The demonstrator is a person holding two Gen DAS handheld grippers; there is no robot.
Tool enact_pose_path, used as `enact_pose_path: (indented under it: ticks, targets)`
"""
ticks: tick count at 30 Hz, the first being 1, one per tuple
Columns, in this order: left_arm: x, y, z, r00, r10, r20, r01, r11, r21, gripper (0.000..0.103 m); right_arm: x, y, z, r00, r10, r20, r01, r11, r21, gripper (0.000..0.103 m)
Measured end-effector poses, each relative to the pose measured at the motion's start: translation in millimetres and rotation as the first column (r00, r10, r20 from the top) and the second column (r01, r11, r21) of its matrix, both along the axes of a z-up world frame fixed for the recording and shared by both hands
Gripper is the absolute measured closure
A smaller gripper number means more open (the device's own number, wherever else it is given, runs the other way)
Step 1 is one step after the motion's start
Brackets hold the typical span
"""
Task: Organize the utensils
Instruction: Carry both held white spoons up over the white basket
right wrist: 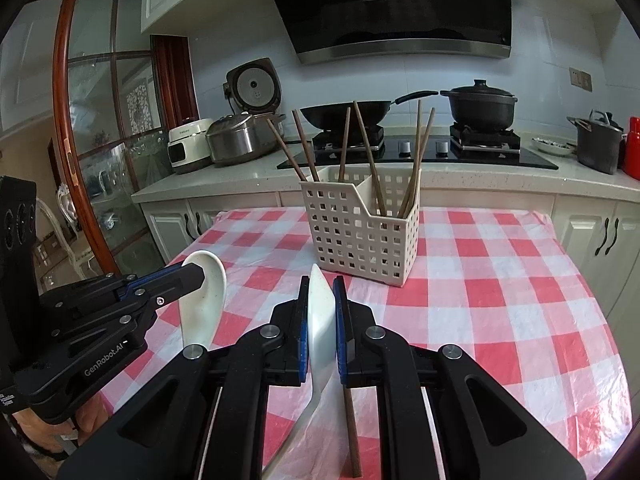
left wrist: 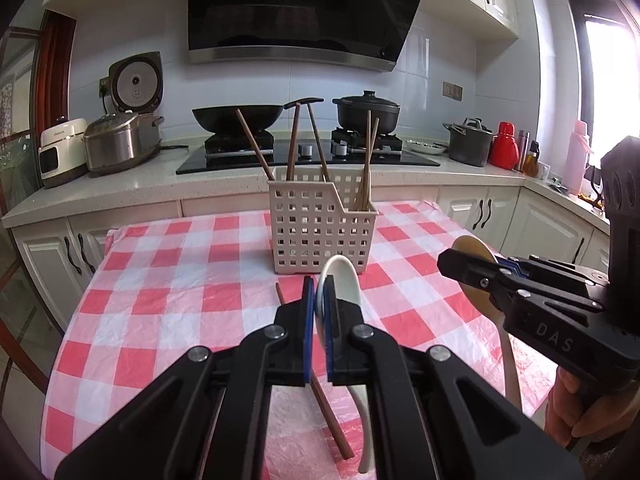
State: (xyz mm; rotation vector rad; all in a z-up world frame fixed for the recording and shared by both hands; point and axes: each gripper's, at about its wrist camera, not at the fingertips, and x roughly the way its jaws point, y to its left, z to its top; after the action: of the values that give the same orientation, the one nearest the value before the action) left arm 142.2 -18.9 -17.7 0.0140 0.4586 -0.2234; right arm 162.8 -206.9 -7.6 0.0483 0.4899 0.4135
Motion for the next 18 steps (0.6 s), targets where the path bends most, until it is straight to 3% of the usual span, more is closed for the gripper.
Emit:
enact_pose_path:
  ticks: [10,18]
  targets:
    - [20,-8,13,1.0,-0.004,0.019,0.004,1.0,0.009,0.098,30,-8,9,0.998,-0.041,0.04,0.041,0.999,-0.004,0.092]
    - [36,-14,43,0.996,0.018,0.092,-0.018,1.0,0.003,0.098,54,-12,22,0.994,-0.071,0.078,0.071,0.997,0.0,0.092]
